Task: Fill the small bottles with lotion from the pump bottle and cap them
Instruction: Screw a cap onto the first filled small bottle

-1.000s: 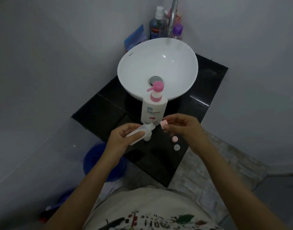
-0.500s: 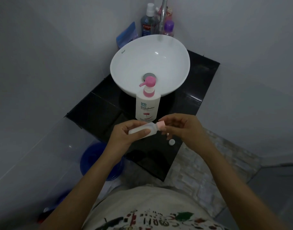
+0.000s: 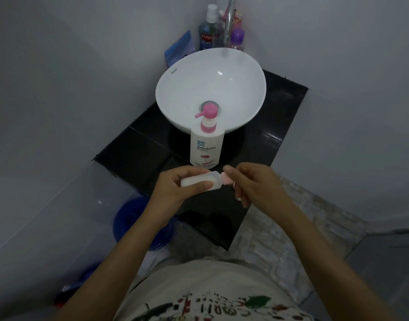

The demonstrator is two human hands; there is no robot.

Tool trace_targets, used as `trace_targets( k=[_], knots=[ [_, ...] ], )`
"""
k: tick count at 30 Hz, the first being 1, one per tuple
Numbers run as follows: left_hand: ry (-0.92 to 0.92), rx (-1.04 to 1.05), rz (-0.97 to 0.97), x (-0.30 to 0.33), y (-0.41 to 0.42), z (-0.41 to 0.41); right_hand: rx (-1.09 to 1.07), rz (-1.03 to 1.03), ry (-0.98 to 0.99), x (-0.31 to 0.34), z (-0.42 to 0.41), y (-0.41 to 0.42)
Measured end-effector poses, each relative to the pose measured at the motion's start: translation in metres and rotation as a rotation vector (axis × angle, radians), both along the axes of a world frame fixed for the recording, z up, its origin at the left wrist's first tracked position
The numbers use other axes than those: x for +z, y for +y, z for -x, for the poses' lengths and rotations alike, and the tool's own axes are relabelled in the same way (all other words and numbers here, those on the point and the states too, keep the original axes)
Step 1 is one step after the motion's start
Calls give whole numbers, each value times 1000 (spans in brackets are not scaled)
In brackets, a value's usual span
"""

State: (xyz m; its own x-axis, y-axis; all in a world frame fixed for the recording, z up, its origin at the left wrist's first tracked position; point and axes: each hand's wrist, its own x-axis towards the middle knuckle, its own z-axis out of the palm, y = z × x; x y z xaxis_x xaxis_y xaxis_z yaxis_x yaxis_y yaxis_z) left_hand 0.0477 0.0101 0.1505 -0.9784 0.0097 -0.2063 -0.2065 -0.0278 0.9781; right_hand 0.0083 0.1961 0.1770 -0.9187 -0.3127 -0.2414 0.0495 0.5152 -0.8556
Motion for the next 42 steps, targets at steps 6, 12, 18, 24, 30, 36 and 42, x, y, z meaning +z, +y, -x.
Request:
trace_targets(
  k=[6,12,18,24,30,36,42],
  knots=[
    [-6,24,-20,2,-1,-1,162,127,9,8,0,14],
    [-9,2,-34,2,4,-5,27,27,10,4,-7,4],
    [-8,7,-32,2,3,-8,80,62,24,1,-9,7],
    [-30,29,-76,2,4,-11,124,164,27,2,-12,11],
    [-45,23,-70,0,3,-12,40,67,-1,-3,-15,5],
    [-35,33,-63,0,2,-10,34,196,22,-7,-17,4],
    [-51,53,-74,-4,1,-9,-31,198,-1,-9,-17,1]
  ],
)
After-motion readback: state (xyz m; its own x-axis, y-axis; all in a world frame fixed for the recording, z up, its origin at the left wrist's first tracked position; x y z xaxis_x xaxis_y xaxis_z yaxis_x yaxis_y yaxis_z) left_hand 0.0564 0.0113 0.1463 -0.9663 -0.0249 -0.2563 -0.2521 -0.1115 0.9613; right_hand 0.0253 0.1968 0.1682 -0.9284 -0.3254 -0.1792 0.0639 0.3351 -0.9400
